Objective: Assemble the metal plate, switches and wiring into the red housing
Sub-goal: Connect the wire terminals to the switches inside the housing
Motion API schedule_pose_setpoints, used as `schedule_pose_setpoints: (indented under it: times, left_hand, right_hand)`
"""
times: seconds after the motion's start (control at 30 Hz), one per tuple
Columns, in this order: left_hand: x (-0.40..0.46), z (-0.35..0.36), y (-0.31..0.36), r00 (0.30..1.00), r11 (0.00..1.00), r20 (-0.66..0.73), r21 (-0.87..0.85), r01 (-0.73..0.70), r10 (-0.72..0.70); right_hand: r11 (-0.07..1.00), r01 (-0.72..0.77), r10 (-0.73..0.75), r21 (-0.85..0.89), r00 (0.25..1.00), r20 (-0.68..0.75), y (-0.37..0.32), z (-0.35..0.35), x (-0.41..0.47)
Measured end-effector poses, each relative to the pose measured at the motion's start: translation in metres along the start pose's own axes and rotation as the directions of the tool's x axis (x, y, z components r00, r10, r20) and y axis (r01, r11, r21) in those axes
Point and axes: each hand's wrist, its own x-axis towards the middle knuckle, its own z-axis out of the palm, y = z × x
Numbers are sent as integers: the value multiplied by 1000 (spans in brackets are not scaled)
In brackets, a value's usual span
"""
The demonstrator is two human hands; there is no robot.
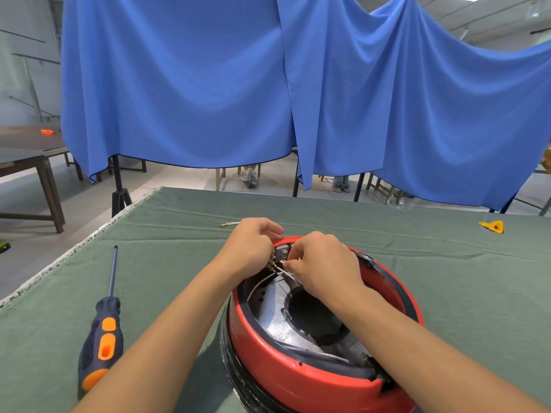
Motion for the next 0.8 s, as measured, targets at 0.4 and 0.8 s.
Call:
schedule_pose_setpoints:
  times: [0.4, 0.8]
  left_hand:
    - [-1, 0, 2, 1000, 999, 4, 32, -10, 10]
    - [-2, -1, 2, 1000, 999, 6, 29, -14, 14]
  right_hand:
    - [999, 6, -9, -53, 998, -65, 0, 0, 0]
    - [996, 32, -38, -78, 997, -71, -2, 3, 0]
